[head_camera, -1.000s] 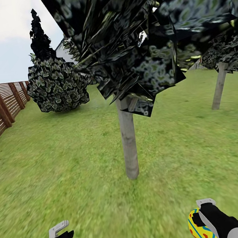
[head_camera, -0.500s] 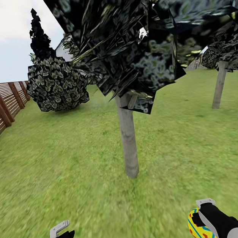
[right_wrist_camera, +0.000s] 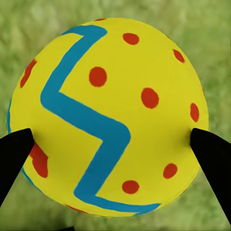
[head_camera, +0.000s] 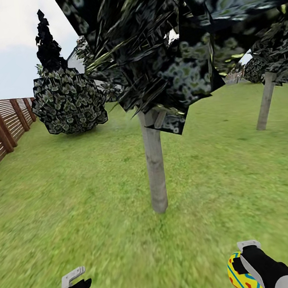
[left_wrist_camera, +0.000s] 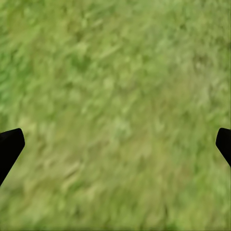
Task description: Take the three Easter eggs out of the wicker basket on the lawn in the garden, then place them on the lawn next to a single tree (choose any tree) so that all three eggs are next to the same tree and none are left in the basket.
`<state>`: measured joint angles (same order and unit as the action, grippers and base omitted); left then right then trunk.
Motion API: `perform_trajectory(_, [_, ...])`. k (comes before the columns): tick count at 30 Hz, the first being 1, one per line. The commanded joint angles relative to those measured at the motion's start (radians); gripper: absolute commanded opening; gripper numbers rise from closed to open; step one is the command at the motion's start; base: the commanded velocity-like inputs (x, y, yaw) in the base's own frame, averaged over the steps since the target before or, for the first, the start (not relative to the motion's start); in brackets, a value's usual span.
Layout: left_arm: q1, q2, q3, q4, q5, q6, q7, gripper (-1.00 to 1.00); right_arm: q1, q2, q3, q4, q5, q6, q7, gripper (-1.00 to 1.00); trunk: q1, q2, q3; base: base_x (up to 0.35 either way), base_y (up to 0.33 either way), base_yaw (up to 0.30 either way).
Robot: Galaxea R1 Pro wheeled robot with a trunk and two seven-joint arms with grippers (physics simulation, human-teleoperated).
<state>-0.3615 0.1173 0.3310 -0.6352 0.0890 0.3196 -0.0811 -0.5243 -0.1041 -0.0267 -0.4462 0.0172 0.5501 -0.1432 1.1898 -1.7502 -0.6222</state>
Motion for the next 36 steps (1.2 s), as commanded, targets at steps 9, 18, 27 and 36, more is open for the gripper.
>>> perform_trajectory(9, [-0.001,-0.001,0.003,-0.001,0.009,0.007,-0.003,1.00,0.000,0.001,-0.002,-0.002,0.002,0.005,-0.001,-1.00,0.035,-0.064,-0.029,0.000,0.000,0.000])
perform_trajectory(18, [0.000,-0.001,0.003,-0.001,0.009,0.007,-0.003,1.00,0.000,0.001,-0.002,-0.002,0.002,0.005,-0.001,-1.00,0.069,-0.127,-0.058,0.000,0.000,0.000])
perform_trajectory(27, [0.000,-0.001,0.003,-0.001,0.009,0.009,-0.003,1.00,0.000,0.000,-0.005,-0.002,0.001,0.005,-0.003,-1.00,0.104,-0.190,-0.086,0.000,0.000,0.000])
perform_trajectory(36, [0.000,-0.001,0.003,-0.001,0.009,0.009,-0.003,1.00,0.000,0.008,-0.001,-0.020,0.001,0.003,-0.002,-1.00,0.138,-0.253,-0.114,0.000,0.000,0.000])
